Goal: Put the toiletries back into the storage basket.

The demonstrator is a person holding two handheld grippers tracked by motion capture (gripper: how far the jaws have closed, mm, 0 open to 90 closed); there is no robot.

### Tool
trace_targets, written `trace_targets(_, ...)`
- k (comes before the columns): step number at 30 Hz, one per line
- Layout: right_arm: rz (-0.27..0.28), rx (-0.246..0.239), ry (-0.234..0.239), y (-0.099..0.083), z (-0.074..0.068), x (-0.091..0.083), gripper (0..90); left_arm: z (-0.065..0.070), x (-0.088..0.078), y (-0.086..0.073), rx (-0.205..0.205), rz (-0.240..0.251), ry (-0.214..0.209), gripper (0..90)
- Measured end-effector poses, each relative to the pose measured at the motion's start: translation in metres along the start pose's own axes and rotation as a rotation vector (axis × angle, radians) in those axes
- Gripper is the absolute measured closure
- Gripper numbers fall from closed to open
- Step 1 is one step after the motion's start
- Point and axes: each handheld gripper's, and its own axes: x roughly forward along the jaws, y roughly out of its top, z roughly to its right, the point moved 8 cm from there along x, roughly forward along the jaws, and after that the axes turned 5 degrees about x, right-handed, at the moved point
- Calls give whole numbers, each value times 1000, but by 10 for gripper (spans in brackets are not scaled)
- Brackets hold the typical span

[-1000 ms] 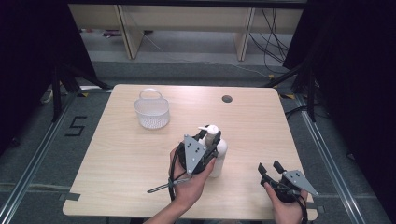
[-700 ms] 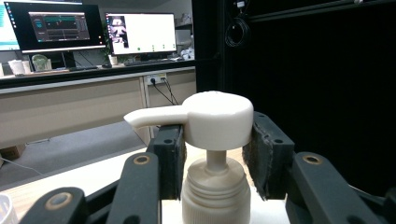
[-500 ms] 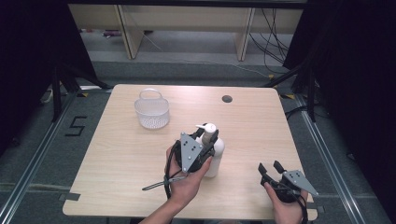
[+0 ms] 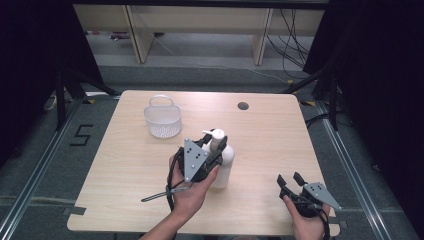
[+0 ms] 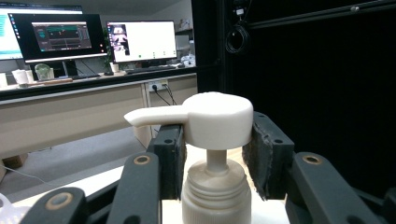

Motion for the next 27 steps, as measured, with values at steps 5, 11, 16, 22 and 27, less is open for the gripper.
trace_targets(5,-7,9,-9,0,1,-1,376,-3,-3,3,9,5,-1,593)
trace_targets(11,-6,10,-7,-1,2,-1,373,-9,-6,5,8,0,-4,593)
trace_targets(16,-4,-4,1,-1,2,0,372,-15,-6,6,16,-3,-2,593)
trace_targets(22,2,21,2,-2,0,1,372,-24,-8,7,16,-5,7,593)
trace_targets(27,6,-7,7,-1,3,2,371,-32,-9,9,27,-7,12,593)
